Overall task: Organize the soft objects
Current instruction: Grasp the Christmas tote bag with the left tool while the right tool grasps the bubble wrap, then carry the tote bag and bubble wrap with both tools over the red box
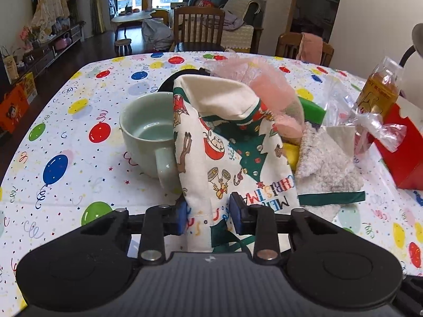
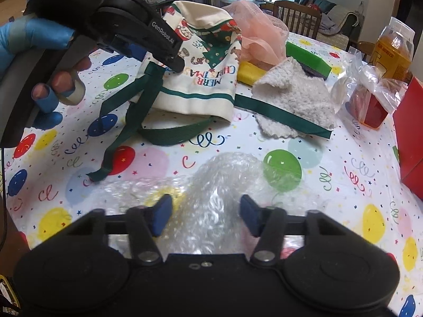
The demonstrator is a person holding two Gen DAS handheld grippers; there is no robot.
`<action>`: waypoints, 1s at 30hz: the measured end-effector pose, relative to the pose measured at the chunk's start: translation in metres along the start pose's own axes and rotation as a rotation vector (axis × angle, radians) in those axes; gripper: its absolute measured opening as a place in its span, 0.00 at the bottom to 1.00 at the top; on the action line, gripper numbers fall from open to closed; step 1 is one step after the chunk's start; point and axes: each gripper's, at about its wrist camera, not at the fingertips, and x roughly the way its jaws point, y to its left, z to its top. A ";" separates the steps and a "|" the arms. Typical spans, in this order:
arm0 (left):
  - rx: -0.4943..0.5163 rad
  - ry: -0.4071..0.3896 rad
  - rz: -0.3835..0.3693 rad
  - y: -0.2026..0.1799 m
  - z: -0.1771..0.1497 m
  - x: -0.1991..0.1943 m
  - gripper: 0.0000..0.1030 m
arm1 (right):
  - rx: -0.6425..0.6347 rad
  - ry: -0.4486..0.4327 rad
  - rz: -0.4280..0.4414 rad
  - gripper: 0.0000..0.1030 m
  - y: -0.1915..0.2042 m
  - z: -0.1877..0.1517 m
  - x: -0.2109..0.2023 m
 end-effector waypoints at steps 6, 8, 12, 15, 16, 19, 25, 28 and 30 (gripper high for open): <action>0.005 -0.036 -0.006 -0.002 -0.001 -0.016 0.16 | -0.003 -0.004 -0.030 0.10 0.001 -0.003 -0.010; 0.009 -0.047 -0.011 -0.003 -0.001 -0.021 0.15 | 0.010 -0.010 -0.038 0.08 -0.002 -0.005 -0.015; 0.011 -0.062 -0.033 -0.005 -0.001 -0.033 0.14 | 0.078 -0.034 -0.050 0.07 -0.015 -0.006 -0.028; 0.005 -0.064 -0.043 -0.006 0.000 -0.043 0.14 | 0.128 -0.059 -0.061 0.07 -0.028 -0.004 -0.042; 0.004 -0.065 -0.048 -0.007 0.001 -0.047 0.14 | 0.145 -0.069 -0.063 0.07 -0.032 -0.003 -0.047; 0.001 -0.069 -0.080 -0.009 0.003 -0.058 0.14 | 0.188 -0.095 -0.066 0.07 -0.046 0.001 -0.064; 0.027 -0.053 -0.138 -0.021 0.006 -0.075 0.12 | 0.227 -0.148 -0.064 0.07 -0.069 0.011 -0.099; 0.026 -0.035 -0.165 -0.024 0.007 -0.079 0.11 | 0.250 -0.166 -0.070 0.07 -0.082 0.014 -0.111; 0.019 -0.019 -0.195 -0.025 0.008 -0.082 0.11 | 0.268 -0.175 -0.074 0.07 -0.092 0.016 -0.119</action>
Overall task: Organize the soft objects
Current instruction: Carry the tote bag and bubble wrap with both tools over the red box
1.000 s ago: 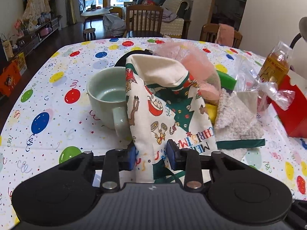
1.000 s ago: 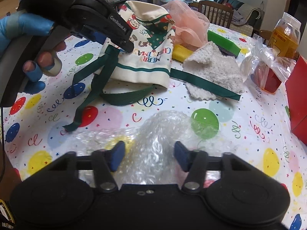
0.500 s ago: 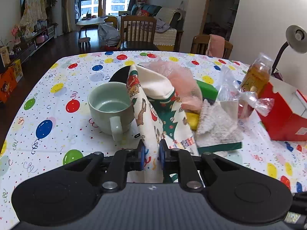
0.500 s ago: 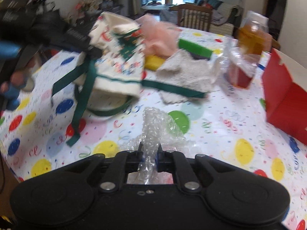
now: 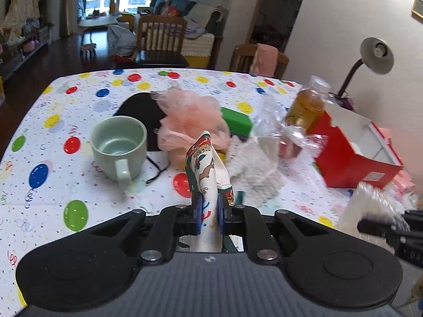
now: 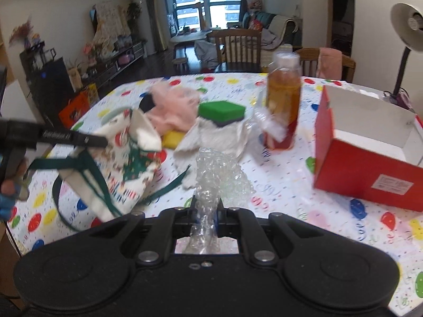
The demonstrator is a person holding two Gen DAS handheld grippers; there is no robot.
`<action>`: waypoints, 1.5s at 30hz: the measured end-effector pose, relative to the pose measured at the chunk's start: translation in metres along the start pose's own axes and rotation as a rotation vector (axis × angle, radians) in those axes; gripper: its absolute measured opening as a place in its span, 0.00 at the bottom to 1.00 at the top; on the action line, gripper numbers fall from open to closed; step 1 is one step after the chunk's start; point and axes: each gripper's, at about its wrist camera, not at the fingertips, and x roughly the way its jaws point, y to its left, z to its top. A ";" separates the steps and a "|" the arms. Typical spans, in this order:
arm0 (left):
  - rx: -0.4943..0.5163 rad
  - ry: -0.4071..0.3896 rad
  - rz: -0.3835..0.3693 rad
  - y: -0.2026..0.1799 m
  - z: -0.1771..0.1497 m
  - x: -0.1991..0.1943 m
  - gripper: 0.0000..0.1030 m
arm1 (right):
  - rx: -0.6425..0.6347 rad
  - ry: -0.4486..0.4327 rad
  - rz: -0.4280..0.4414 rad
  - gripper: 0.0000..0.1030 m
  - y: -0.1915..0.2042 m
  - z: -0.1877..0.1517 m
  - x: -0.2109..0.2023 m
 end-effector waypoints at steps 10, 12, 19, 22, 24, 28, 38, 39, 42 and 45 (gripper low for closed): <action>0.048 0.002 -0.114 -0.041 0.028 -0.021 0.11 | 0.044 -0.025 -0.061 0.07 -0.056 0.033 -0.028; 0.058 -0.004 -0.142 -0.052 0.037 -0.024 0.11 | 0.050 -0.037 -0.076 0.07 -0.066 0.041 -0.034; 0.097 -0.055 -0.214 -0.104 0.078 -0.027 0.11 | 0.079 -0.070 -0.110 0.07 -0.106 0.067 -0.046; 0.117 -0.072 -0.240 -0.129 0.099 -0.022 0.11 | 0.082 -0.079 -0.128 0.07 -0.125 0.077 -0.047; 0.130 -0.079 -0.254 -0.146 0.112 -0.019 0.11 | 0.080 -0.084 -0.139 0.07 -0.137 0.083 -0.046; 0.154 -0.099 -0.282 -0.180 0.137 -0.009 0.11 | 0.081 -0.092 -0.157 0.07 -0.164 0.096 -0.044; 0.179 -0.141 -0.315 -0.255 0.180 0.029 0.11 | 0.081 -0.081 -0.190 0.08 -0.221 0.113 -0.040; 0.179 -0.141 -0.315 -0.261 0.182 0.035 0.11 | 0.081 -0.077 -0.195 0.08 -0.227 0.113 -0.039; 0.173 -0.138 -0.326 -0.279 0.187 0.054 0.11 | 0.071 -0.070 -0.213 0.08 -0.244 0.115 -0.036; 0.143 -0.123 -0.353 -0.292 0.192 0.076 0.11 | 0.079 -0.060 -0.228 0.08 -0.259 0.116 -0.031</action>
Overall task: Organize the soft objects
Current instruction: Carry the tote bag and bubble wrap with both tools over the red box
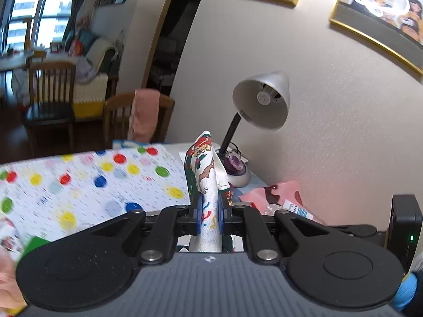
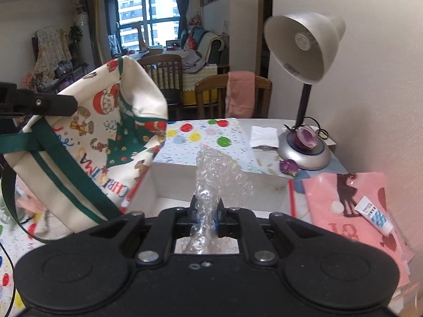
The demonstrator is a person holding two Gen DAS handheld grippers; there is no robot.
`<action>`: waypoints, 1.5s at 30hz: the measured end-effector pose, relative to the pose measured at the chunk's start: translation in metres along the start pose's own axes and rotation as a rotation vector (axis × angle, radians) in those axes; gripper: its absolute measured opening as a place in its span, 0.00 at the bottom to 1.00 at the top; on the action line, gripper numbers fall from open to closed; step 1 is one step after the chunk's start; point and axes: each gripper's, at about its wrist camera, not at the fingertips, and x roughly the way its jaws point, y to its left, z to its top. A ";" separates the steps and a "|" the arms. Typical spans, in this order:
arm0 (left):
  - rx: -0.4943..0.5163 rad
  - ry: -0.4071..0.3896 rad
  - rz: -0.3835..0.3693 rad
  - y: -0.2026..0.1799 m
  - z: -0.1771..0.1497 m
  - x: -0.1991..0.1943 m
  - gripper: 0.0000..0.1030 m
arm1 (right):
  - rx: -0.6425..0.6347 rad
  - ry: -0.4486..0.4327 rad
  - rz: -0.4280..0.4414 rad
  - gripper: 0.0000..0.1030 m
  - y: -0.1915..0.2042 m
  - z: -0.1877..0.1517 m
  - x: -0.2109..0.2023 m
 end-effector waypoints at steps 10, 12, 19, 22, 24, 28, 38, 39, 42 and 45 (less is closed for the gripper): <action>-0.028 0.066 -0.012 -0.009 -0.018 0.078 0.11 | -0.014 0.072 -0.031 0.10 -0.029 -0.007 0.052; -0.043 0.083 -0.020 -0.007 -0.024 0.093 0.11 | -0.010 0.095 -0.035 0.10 -0.034 -0.011 0.063; -0.018 0.177 0.025 -0.008 -0.053 0.137 0.11 | -0.021 0.165 -0.034 0.10 -0.044 -0.022 0.097; -0.007 0.215 0.051 -0.007 -0.065 0.149 0.11 | -0.021 0.189 -0.030 0.10 -0.044 -0.027 0.108; 0.000 0.236 0.069 -0.006 -0.070 0.154 0.11 | -0.021 0.199 -0.025 0.13 -0.045 -0.029 0.113; 0.017 0.276 0.094 -0.002 -0.081 0.164 0.11 | -0.012 0.222 -0.008 0.15 -0.047 -0.034 0.118; 0.077 0.340 0.147 0.001 -0.092 0.174 0.11 | -0.005 0.276 0.025 0.21 -0.049 -0.045 0.129; 0.085 0.343 0.154 0.001 -0.092 0.174 0.12 | -0.006 0.276 0.024 0.23 -0.048 -0.046 0.130; 0.104 0.353 0.174 0.000 -0.093 0.174 0.12 | -0.007 0.276 0.031 0.34 -0.047 -0.047 0.129; 0.106 0.362 0.179 0.000 -0.093 0.174 0.13 | -0.007 0.276 0.033 0.45 -0.047 -0.047 0.129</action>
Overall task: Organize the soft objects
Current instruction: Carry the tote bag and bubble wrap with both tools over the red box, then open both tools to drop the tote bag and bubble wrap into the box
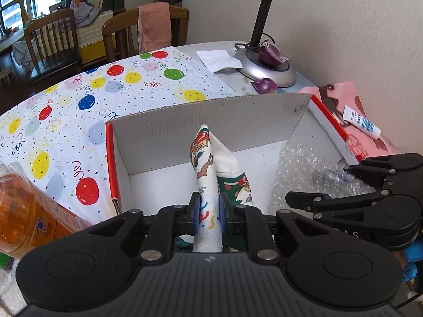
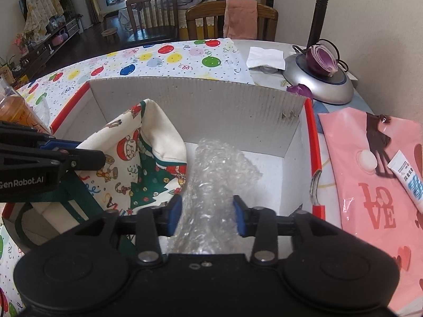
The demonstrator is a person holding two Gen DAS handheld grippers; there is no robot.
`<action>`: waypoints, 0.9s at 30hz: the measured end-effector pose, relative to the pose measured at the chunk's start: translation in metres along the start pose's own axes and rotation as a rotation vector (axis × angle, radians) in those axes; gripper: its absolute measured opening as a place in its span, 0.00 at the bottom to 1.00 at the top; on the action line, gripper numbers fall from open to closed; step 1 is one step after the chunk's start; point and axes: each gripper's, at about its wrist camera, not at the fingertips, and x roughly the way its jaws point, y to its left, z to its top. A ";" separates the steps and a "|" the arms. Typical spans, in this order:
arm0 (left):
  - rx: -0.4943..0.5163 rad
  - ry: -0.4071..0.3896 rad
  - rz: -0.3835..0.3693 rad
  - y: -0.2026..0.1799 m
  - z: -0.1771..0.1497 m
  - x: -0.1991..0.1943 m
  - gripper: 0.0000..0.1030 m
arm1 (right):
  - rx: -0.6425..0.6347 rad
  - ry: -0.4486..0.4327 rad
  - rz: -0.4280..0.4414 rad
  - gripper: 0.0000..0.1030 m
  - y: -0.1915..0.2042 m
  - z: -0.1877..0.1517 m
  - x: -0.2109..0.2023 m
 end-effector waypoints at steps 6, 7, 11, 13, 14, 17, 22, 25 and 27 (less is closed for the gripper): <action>-0.003 0.002 0.005 0.001 -0.002 -0.002 0.17 | -0.009 -0.012 0.002 0.61 0.001 -0.002 -0.004; -0.007 0.000 -0.001 0.002 -0.003 -0.003 0.20 | -0.010 -0.016 0.001 0.61 0.001 -0.003 -0.006; -0.004 -0.019 -0.011 0.001 -0.004 -0.009 0.77 | -0.011 -0.035 -0.003 0.71 0.000 -0.003 -0.015; 0.007 -0.041 -0.012 -0.001 -0.005 -0.013 0.77 | -0.015 -0.043 -0.001 0.72 0.001 -0.003 -0.020; 0.017 -0.043 -0.017 -0.002 -0.005 -0.016 0.77 | -0.016 -0.048 0.001 0.73 0.001 -0.003 -0.023; 0.042 -0.071 -0.031 -0.006 -0.005 -0.027 0.77 | -0.011 -0.071 0.006 0.75 0.002 -0.003 -0.034; 0.036 -0.123 -0.050 -0.001 -0.007 -0.051 0.77 | -0.002 -0.119 0.028 0.79 0.007 -0.002 -0.060; 0.043 -0.162 -0.057 0.003 -0.009 -0.070 0.77 | -0.006 -0.157 0.040 0.83 0.012 0.000 -0.079; 0.053 -0.190 -0.057 0.006 -0.011 -0.083 0.77 | -0.006 -0.183 0.052 0.84 0.017 0.000 -0.091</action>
